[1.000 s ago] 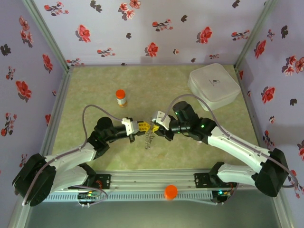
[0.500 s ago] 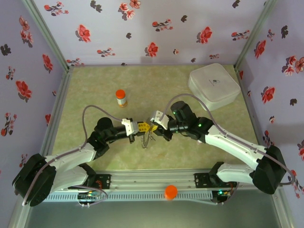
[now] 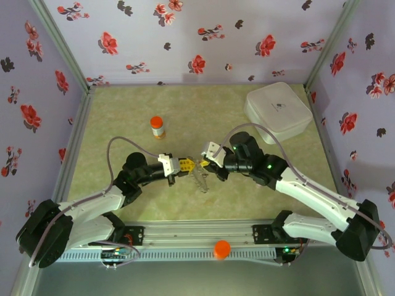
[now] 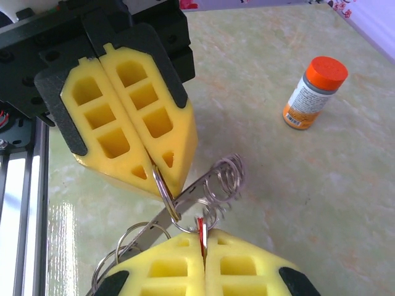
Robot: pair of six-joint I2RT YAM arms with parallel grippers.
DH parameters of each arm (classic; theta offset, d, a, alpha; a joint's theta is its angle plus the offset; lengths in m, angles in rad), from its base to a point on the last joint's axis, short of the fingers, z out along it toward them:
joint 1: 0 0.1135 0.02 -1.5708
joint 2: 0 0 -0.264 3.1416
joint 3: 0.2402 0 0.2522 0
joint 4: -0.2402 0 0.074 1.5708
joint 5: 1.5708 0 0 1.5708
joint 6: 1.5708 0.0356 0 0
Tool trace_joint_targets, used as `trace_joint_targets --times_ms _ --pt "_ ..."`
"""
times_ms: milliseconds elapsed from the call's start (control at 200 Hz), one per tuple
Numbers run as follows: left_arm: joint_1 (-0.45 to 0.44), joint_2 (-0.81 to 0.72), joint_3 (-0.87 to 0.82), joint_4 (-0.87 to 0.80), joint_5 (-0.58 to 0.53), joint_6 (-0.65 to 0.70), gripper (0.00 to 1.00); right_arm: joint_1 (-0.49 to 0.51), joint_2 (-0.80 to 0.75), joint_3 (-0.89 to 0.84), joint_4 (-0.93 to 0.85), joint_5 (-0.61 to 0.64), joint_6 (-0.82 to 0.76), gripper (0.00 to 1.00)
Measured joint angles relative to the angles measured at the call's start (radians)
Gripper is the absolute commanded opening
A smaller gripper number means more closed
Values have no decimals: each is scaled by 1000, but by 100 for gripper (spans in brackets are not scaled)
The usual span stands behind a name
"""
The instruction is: Put the keys on the keyring
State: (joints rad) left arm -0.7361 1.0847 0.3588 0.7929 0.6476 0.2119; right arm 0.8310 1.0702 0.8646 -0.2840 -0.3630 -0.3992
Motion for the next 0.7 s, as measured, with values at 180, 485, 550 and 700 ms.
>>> trace_joint_targets --times_ms 180,485,550,700 --pt "0 0 0 0 0 0 0 0 -20 0 -5 13 -4 0" --pt "0 7 0 -2 0 4 0 2 -35 4 -7 12 -11 0" --pt "0 12 0 -2 0 4 0 3 -35 12 -13 7 -11 0" --pt "0 12 0 -2 1 4 0 6 -36 19 -30 -5 -11 0"
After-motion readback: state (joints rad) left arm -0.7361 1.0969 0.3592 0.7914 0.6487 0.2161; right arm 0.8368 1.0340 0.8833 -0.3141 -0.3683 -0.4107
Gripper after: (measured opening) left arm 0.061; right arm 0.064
